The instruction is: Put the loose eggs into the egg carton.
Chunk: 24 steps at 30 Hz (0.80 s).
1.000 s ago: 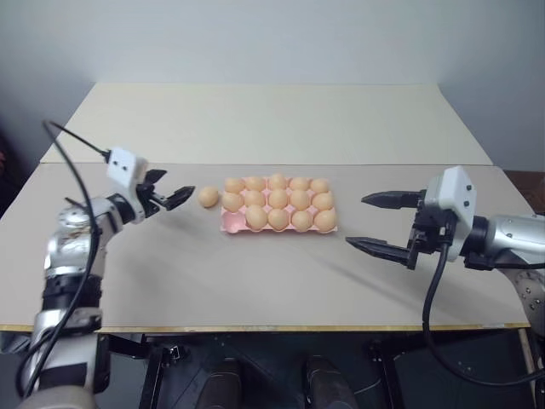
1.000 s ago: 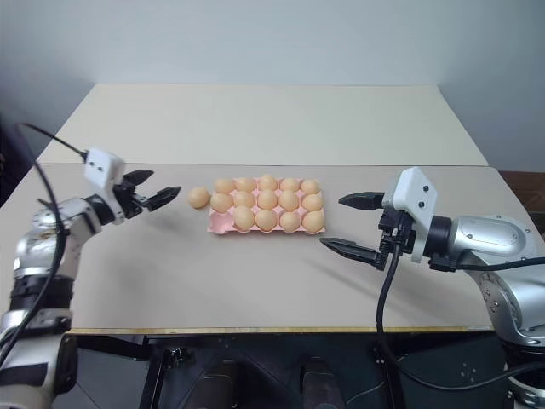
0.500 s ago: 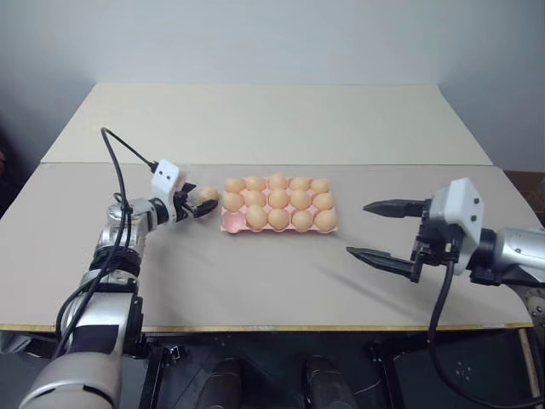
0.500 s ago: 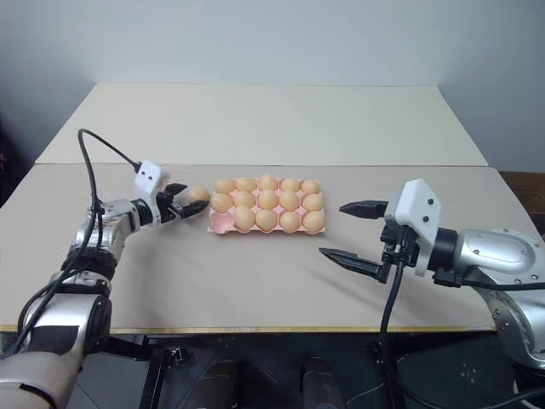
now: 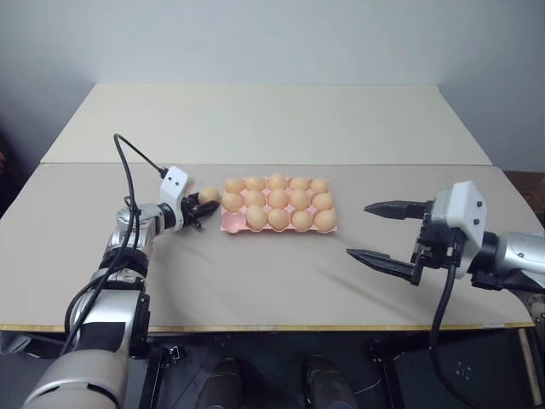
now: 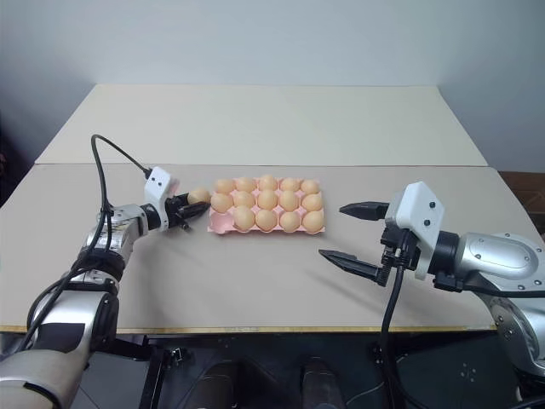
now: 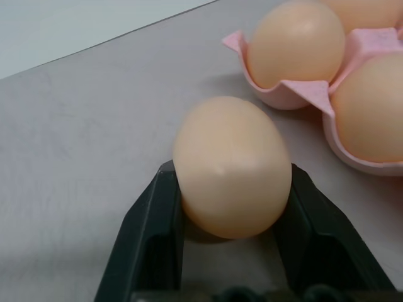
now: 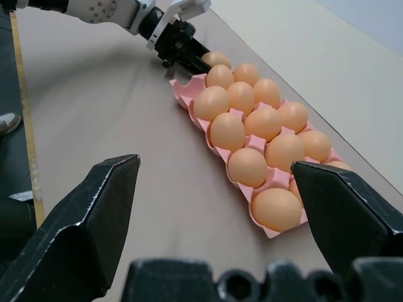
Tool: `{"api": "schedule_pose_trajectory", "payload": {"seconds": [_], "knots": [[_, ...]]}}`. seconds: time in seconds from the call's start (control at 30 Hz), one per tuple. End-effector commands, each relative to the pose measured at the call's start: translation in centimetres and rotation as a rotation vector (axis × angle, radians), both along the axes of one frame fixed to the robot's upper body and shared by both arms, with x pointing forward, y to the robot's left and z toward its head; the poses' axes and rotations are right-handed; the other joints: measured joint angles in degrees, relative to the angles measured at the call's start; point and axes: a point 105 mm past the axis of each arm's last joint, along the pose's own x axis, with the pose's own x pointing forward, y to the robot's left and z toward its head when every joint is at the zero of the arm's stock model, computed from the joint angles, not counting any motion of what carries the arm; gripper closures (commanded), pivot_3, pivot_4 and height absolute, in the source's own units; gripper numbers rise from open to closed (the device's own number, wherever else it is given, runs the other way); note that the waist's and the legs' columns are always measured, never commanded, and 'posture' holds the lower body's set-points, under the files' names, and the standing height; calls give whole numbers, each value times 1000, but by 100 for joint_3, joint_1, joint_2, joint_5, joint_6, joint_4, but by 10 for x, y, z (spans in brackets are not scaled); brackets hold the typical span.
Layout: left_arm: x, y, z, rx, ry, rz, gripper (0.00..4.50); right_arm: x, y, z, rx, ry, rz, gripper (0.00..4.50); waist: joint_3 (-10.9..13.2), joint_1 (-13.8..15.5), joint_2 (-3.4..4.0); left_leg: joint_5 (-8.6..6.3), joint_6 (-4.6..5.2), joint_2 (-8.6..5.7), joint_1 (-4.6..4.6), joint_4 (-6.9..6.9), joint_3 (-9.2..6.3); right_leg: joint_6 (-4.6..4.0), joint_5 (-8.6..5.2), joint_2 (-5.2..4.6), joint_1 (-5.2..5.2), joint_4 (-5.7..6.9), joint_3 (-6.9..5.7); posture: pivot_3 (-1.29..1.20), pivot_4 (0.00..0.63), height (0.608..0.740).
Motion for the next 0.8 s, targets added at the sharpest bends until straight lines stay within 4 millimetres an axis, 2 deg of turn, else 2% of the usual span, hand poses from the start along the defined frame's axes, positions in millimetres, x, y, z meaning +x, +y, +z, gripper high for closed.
{"api": "schedule_pose_trajectory", "payload": {"seconds": [0.03,0.17,0.3,0.4,0.73,0.8], "knots": [[-6,15,31,15,-107,-35,2539,-5,3,10,2,-41,14,0,0,-25,0,0,0,1,0,0,0,0,0,0,-1,1,0,0,150,740],[-31,8,57,28,-157,-226,2539,-5,3,10,8,-43,6,0,0,-32,1,0,0,3,-1,0,-2,0,0,2,-1,1,0,0,150,740],[-51,-10,68,-11,-159,-357,2539,-5,3,7,9,-36,9,0,0,18,1,0,0,1,2,1,-3,0,0,-1,4,0,0,0,150,740],[-61,-24,62,-22,-129,-428,2539,-6,4,7,13,-34,16,0,0,18,1,0,0,2,2,3,-2,0,0,0,4,1,0,0,150,740],[-68,-47,41,-17,-54,-523,2539,-6,2,7,7,-37,3,0,0,13,0,-1,2,3,3,3,-2,0,0,2,4,0,0,0,150,740],[-67,-50,37,1,-36,-530,2135,-5,2,7,5,-40,3,0,0,13,1,-1,2,2,2,4,-2,0,0,2,4,0,0,0,150,740]]}}
